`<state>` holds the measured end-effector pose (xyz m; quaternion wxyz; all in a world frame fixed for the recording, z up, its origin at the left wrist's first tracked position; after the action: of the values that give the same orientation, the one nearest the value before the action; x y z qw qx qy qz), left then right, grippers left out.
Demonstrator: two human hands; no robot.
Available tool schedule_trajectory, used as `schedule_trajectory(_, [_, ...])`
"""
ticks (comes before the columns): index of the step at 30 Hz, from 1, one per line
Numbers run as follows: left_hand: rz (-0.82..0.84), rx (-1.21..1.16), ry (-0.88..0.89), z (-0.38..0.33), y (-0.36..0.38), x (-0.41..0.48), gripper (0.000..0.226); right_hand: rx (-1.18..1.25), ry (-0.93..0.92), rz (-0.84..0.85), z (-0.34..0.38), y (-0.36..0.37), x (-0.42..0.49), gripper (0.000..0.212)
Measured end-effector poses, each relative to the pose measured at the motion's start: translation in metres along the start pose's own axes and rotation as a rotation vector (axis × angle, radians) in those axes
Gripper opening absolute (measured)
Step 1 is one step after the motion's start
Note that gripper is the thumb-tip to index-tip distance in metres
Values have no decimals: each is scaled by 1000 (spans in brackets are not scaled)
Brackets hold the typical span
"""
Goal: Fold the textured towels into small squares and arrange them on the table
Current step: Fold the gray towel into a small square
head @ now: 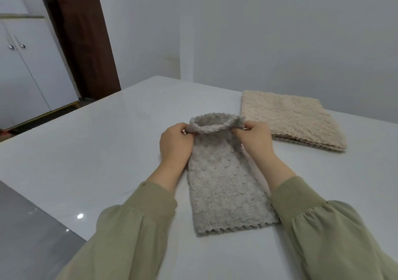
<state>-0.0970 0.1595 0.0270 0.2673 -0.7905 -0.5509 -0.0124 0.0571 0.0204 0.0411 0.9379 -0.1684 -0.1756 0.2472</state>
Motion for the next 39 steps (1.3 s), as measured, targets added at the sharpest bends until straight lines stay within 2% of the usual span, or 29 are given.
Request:
schedule_trajectory(3, [44, -296, -52, -3, 1, -3, 17, 154, 45, 6, 5, 0, -4, 12])
schedule_trajectory(6, [59, -502, -83, -6, 0, -7, 19, 365, 52, 5, 19, -4, -8, 20])
schedule_trajectory(8, [66, -613, -72, -5, -2, -7, 16, 400, 32, -11, 22, -4, -10, 21])
schedule_trajectory(10, [113, -609, -40, -3, -1, -7, 15, 354, 10, 0, 18, -1, -14, 23])
schedule_trajectory(13, [157, -456, -29, -1, 3, -10, 18, 283, 44, 43, 6, 3, -19, 26])
schedule_trajectory(14, [163, -468, -61, -2, 3, -11, 20, 293, 70, 62, 4, 2, -21, 27])
schedule_trajectory(19, [198, -868, -398, -3, -4, -22, 23, 576, 174, 169, -2, 1, -39, 21])
schedule_trajectory(21, [227, -968, -456, -4, -9, -29, 24, 687, 232, 205, -5, -1, -42, 23])
schedule_trajectory(24, [290, -818, -434, -3, -18, -40, 21, 751, 299, 249, -9, -2, -49, 20])
schedule_trajectory(28, [355, -662, -413, -2, -22, -53, 12, 504, 246, 180, -15, -3, -54, 15])
schedule_trajectory(32, [387, -608, -407, -2, -24, -60, 30, 343, 140, 112, -7, -7, -64, 10])
schedule_trajectory(35, [373, -578, -321, -9, -28, -60, 28, 230, 38, 35, 0, -14, -69, 14])
schedule_trajectory(39, [340, -393, -209, -10, -31, -56, 31, 213, 24, 56, 0, -17, -76, 17])
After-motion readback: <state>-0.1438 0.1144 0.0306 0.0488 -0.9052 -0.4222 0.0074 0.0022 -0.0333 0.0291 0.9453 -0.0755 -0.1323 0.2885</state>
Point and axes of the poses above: each hand's wrist, its own x-axis towards the middle knuckle, its own y-axis out of the palm, z = x × y, the point moved 5 cm from there along x, towards the middle knuckle, and after that the axes turned 2 degrees about -x, right-handed, at the moved point
